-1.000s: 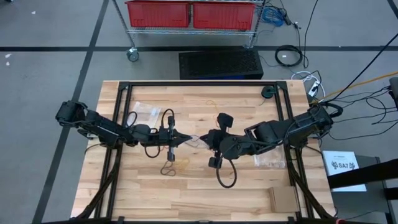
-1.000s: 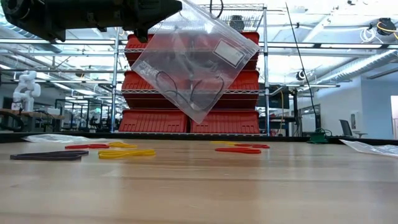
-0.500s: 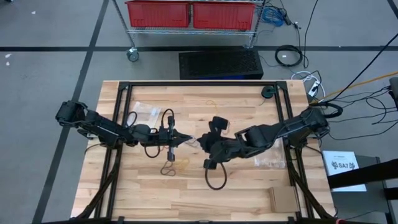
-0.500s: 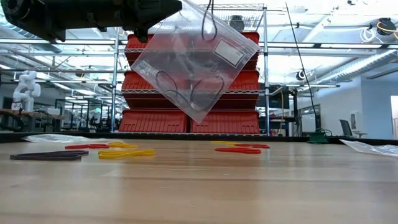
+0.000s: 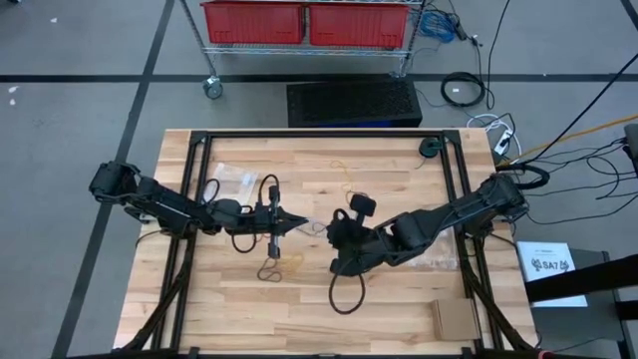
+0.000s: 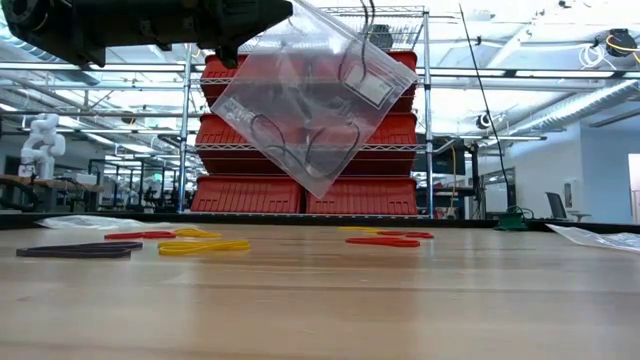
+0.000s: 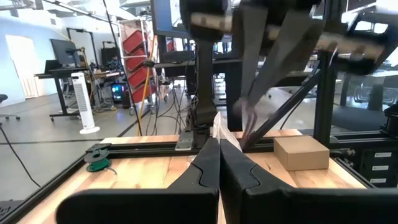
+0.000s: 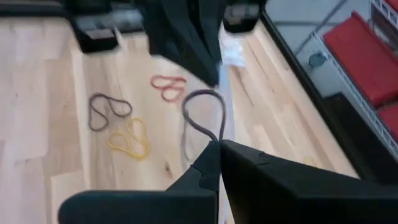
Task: Sort rubber bands
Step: Put the right purple rubber band into the zip bag
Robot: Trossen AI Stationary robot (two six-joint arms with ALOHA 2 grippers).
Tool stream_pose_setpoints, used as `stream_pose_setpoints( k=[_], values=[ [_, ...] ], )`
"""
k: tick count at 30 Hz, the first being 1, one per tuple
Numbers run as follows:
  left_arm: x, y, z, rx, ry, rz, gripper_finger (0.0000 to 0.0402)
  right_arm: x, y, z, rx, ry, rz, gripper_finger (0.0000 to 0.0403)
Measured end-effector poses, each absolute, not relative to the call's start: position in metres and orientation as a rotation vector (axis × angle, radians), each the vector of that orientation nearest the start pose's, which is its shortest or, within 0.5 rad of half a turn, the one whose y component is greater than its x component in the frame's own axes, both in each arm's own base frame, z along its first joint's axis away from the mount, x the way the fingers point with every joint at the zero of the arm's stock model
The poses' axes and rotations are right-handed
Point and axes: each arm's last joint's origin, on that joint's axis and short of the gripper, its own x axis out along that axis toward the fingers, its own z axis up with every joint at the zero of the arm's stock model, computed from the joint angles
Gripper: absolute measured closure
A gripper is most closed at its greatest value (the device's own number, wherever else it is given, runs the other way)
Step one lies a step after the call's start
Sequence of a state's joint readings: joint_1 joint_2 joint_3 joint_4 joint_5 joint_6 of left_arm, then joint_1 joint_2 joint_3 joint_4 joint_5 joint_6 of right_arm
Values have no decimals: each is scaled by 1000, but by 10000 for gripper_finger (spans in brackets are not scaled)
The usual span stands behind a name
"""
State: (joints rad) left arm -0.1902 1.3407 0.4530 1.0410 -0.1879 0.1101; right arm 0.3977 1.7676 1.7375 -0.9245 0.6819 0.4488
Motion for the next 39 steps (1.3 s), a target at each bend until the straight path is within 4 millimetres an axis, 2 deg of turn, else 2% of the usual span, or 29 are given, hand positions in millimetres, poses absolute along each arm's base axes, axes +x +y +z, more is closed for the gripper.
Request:
stream_pose_setpoints(
  k=[7,15,24,29,35,39],
  values=[
    [252,-43,223,81,-151,6,401,349,122,315,-21,777,-490,403],
    [252,-43,224,80,-156,5,401,354,107,314,28,774,-527,403],
    [252,-44,224,79,-156,4,401,382,89,298,68,809,-426,397],
    [252,-44,224,80,-156,4,401,390,82,296,135,812,-339,356],
    [252,-43,224,80,-155,5,401,387,81,304,124,798,-315,268],
    [252,-43,224,80,-156,5,401,382,82,316,103,805,-302,216]
  ],
)
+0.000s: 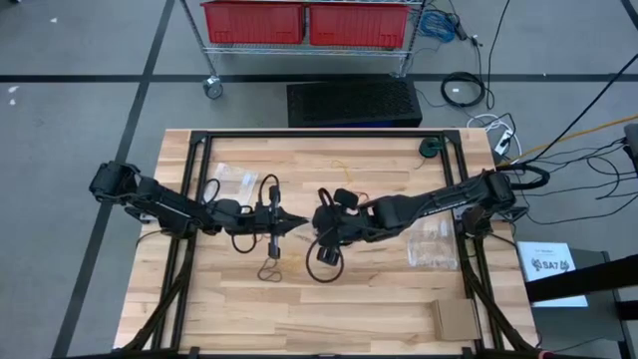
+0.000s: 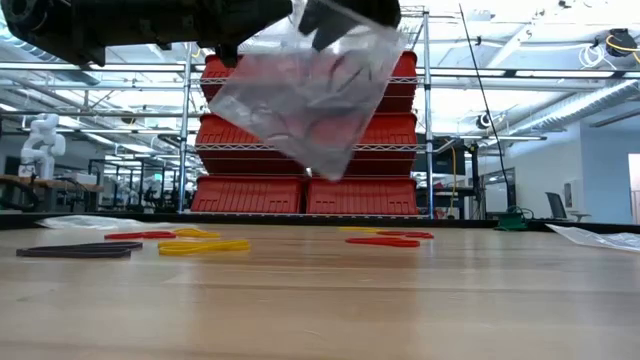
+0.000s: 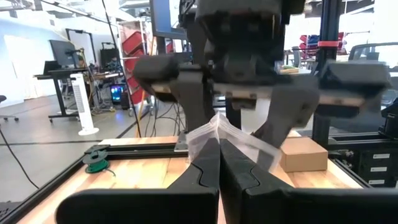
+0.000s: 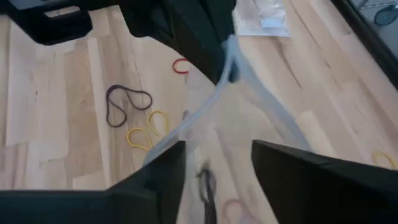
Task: Sort rubber bands
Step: Put the right purple rubber band into the zip bag, then put the rubber band into the zip bag
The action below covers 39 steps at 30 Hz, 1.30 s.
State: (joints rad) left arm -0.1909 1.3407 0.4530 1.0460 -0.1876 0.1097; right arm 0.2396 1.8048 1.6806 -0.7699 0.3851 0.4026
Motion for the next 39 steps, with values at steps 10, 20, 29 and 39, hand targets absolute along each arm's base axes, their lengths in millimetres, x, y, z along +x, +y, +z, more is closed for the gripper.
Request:
stream_pose_setpoints(
  k=[10,20,29,39],
  values=[
    [253,-36,223,89,-144,36,401,359,91,355,68,851,-270,180],
    [216,-18,226,80,-208,97,401,354,135,348,88,827,-70,215],
    [179,-12,237,79,-271,116,401,392,130,258,196,758,180,257],
    [156,-9,250,94,-281,135,401,453,100,189,38,724,225,226]
  ],
)
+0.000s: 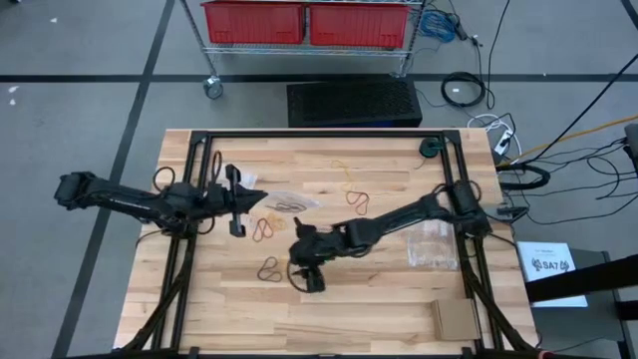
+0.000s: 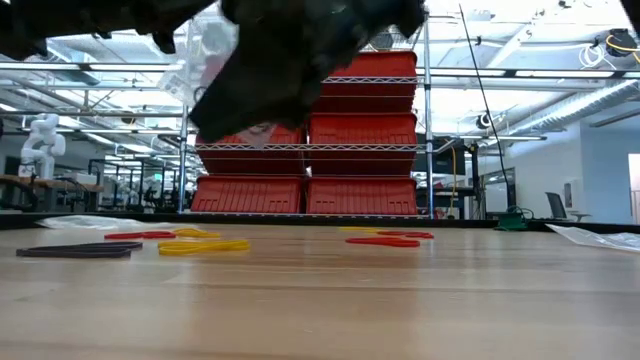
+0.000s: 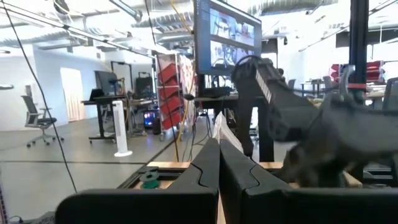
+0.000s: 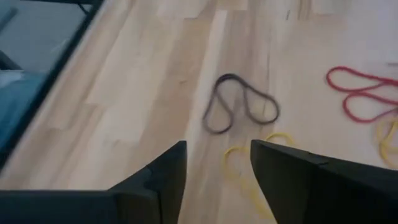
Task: Sort rubber bands
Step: Put the rubber band into the zip bag
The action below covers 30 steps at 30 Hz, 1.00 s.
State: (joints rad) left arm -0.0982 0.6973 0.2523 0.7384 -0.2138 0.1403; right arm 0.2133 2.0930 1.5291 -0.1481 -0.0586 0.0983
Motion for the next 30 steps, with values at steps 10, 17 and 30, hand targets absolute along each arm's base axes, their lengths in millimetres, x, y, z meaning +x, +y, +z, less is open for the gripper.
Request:
stream_pose_setpoints(
  k=[10,17,30],
  values=[
    [139,-8,256,87,-299,134,401,519,90,149,76,721,357,159],
    [132,-7,257,88,-295,135,401,543,89,126,45,824,358,151],
    [129,-7,258,87,-296,134,401,544,95,119,2,887,251,320]
  ],
)
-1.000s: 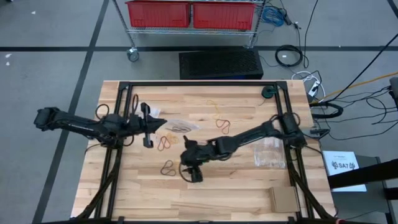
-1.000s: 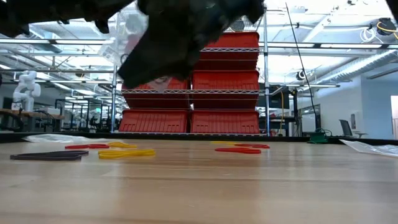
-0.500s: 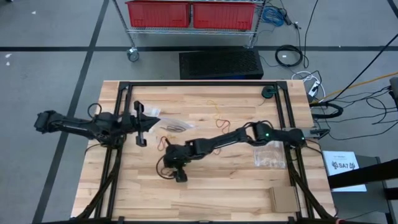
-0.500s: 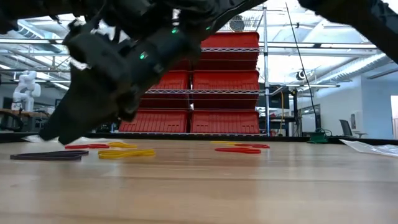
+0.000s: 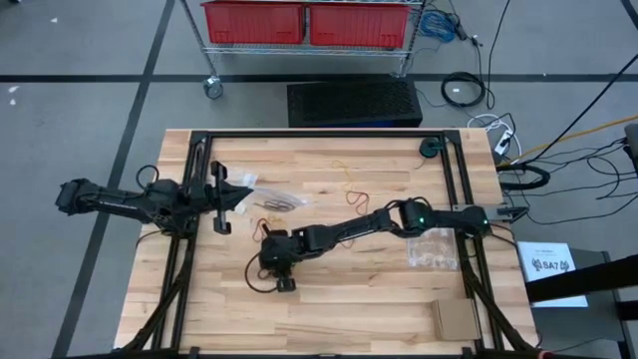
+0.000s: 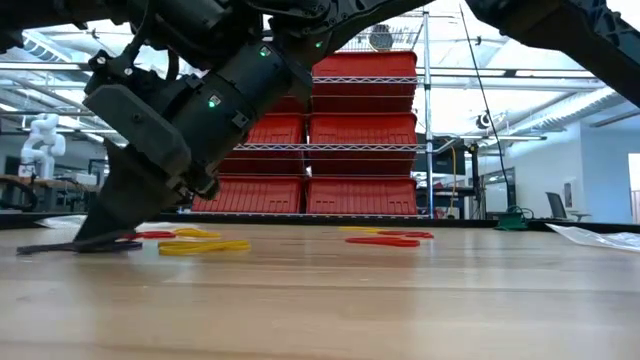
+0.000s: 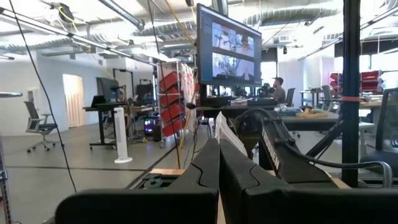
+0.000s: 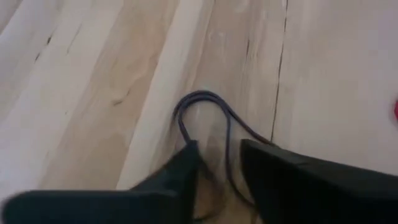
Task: Sort rubber bands
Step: Put the rubber band into the zip bag
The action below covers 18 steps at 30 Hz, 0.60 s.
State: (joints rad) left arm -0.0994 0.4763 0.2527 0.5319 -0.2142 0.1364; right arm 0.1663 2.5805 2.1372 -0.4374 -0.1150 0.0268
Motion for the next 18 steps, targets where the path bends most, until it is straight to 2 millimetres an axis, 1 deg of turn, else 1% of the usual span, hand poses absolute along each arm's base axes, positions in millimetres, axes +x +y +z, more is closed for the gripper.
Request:
stream_pose_setpoints(
  k=[2,3,4,9,13,16,18],
  values=[
    [129,-7,258,87,-296,135,401,543,96,118,2,896,251,366],
    [129,-7,258,87,-296,135,401,543,96,118,-3,898,247,383],
    [129,-7,258,87,-296,135,401,542,97,118,-10,900,241,393],
    [129,-7,258,88,-297,135,401,540,97,120,-22,922,217,400],
    [129,-7,258,92,-298,136,401,534,95,132,-27,957,215,402],
    [129,-7,258,95,-298,136,401,530,94,151,-33,944,215,403],
    [129,-7,258,95,-298,136,401,527,94,173,-35,904,217,403]
  ],
)
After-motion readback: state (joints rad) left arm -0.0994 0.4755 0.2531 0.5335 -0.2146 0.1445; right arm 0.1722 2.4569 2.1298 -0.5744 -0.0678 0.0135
